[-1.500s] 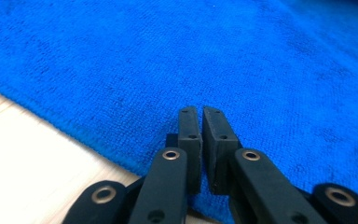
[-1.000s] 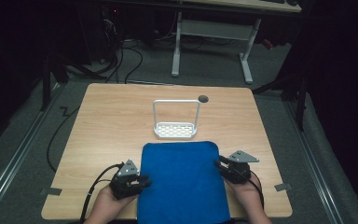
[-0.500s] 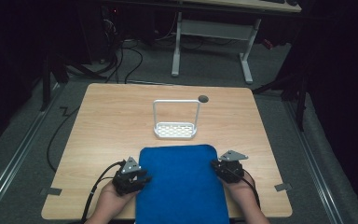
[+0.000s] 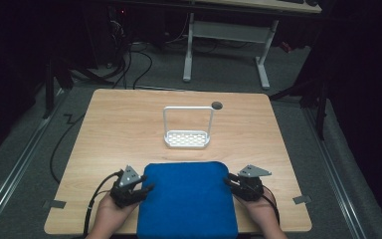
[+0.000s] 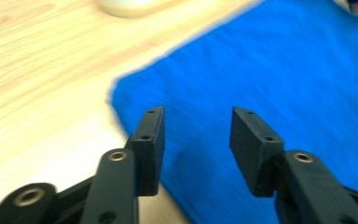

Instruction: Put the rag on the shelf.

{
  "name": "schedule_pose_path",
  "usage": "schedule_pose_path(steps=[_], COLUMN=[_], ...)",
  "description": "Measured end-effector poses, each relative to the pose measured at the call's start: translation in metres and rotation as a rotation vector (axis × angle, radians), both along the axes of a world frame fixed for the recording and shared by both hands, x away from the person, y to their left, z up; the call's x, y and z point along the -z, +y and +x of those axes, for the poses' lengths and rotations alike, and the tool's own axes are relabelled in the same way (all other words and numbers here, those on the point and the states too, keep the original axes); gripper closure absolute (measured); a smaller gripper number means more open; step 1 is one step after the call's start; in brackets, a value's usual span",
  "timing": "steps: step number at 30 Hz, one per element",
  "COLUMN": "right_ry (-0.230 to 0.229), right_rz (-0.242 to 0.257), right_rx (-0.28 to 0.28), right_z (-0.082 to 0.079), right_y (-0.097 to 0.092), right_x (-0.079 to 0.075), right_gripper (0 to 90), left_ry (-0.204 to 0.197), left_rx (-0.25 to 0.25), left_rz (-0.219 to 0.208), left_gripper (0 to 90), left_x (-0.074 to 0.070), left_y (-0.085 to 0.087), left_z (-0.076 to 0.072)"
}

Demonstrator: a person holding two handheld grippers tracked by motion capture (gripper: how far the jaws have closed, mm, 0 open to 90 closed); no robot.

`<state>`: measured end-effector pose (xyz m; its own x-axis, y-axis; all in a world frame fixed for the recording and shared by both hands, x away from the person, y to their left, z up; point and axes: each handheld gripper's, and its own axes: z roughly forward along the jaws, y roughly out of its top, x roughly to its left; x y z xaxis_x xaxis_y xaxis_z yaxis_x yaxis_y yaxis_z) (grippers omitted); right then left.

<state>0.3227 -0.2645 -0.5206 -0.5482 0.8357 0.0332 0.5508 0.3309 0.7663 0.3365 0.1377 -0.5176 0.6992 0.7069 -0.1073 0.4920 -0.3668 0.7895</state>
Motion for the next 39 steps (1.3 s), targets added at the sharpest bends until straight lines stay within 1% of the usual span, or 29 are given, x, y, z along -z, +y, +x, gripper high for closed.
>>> schedule_pose_path(steps=[1,2,3,4,5,6,7,8,10,11,12,13,14,15,16,17,18,21,22,23,24,26,29,31,32,34,37,38,39], right_ry=[0.0,-0.002,-0.002,-0.005,-0.005,-0.004,0.0,0.001,-0.004,-0.009,-0.012,-0.012,-0.008,-0.01,-0.008,-0.008,-0.003,-0.006,0.011,0.026,0.033,0.045,0.058,0.063,0.055,0.041,-0.013,-0.035,-0.035], right_rz=[0.0,0.003,0.003,0.005,0.005,0.005,0.007,0.009,0.012,0.009,0.014,0.014,0.02,0.018,0.014,0.014,0.018,0.032,0.04,0.026,-0.01,-0.016,-0.063,-0.065,-0.074,-0.064,-0.037,-0.012,-0.012], right_rx=[0.0,0.017,0.017,0.031,0.031,0.038,0.039,0.039,0.041,0.038,0.043,0.043,0.047,0.049,0.06,0.06,0.067,0.098,0.106,0.106,0.106,0.109,0.112,0.106,0.107,0.101,0.09,0.085,0.085], right_z=[0.0,0.002,0.002,0.003,0.003,0.004,0.004,0.005,0.005,0.005,0.006,0.006,0.007,0.009,0.015,0.015,0.019,0.032,0.036,0.04,0.045,0.047,0.05,0.051,0.05,0.049,0.042,0.037,0.037], right_y=[0.0,-0.002,-0.002,-0.003,-0.003,-0.004,-0.005,-0.005,-0.006,-0.007,-0.007,-0.007,-0.006,-0.005,0.0,0.0,0.002,0.007,0.009,0.011,0.015,0.017,0.022,0.022,0.023,0.023,0.022,0.021,0.021], right_x=[0.0,-0.001,-0.001,0.0,0.0,0.0,0.0,0.0,0.0,0.0,-0.001,-0.001,-0.001,-0.001,-0.001,-0.001,-0.001,-0.002,-0.002,-0.002,0.001,0.003,0.006,0.005,0.004,0.002,-0.001,-0.004,-0.004], right_gripper=[70.4,69.6,69.6,69.6,69.6,69.8,69.8,69.7,67.8,66.9,64.6,64.6,63.1,62.2,59.6,59.6,58.4,57.5,57.5,57.6,60.2,61.7,69.1,79.5,85.0,87.6,88.0,88.1,88.1], left_ry=[0.017,0.043,0.043,0.058,0.058,0.069,0.085,0.092,0.101,0.109,0.095,0.095,0.087,0.081,0.076,0.076,0.076,0.092,0.096,0.094,0.084,0.084,0.091,0.095,0.094,0.093,0.08,0.065,0.065], left_rx=[-0.03,-0.081,-0.081,-0.108,-0.108,-0.124,-0.132,-0.139,-0.149,-0.141,-0.125,-0.125,-0.112,-0.104,-0.103,-0.103,-0.1,-0.102,-0.101,-0.103,-0.101,-0.101,-0.102,-0.101,-0.102,-0.105,-0.103,-0.1,-0.1], left_rz=[-0.028,-0.049,-0.049,-0.045,-0.045,-0.025,-0.018,-0.024,-0.045,-0.056,-0.044,-0.044,-0.038,-0.027,-0.025,-0.025,-0.022,-0.036,-0.037,-0.035,-0.025,-0.025,-0.037,-0.038,-0.038,-0.037,-0.047,-0.061,-0.061], left_gripper=[54.2,51.5,50.5,50.3,50.1,50.1,50.3,51.6,59.5,62.5,67.9,71.4,71.4,74.7,80.1,83.2,83.2,86.7,86.8,86.9,87.0,87.0,87.0,87.1,87.1,87.3,87.6,87.5,87.5], left_x=[0.001,0.004,0.004,0.008,0.008,0.01,0.013,0.016,0.016,0.017,0.017,0.017,0.018,0.018,0.018,0.018,0.018,0.019,0.019,0.019,0.019,0.019,0.019,0.019,0.019,0.019,0.018,0.016,0.016], left_y=[0.003,0.007,0.007,0.006,0.006,0.004,0.003,0.002,0.002,0.002,-0.001,-0.001,-0.003,-0.004,-0.005,-0.005,-0.005,-0.004,-0.003,-0.004,-0.004,-0.004,-0.003,-0.003,-0.003,-0.002,-0.001,0.0,0.0], left_z=[0.008,0.023,0.023,0.035,0.035,0.041,0.047,0.051,0.054,0.055,0.053,0.053,0.052,0.051,0.05,0.05,0.05,0.052,0.053,0.052,0.052,0.051,0.052,0.052,0.052,0.052,0.05,0.049,0.049])
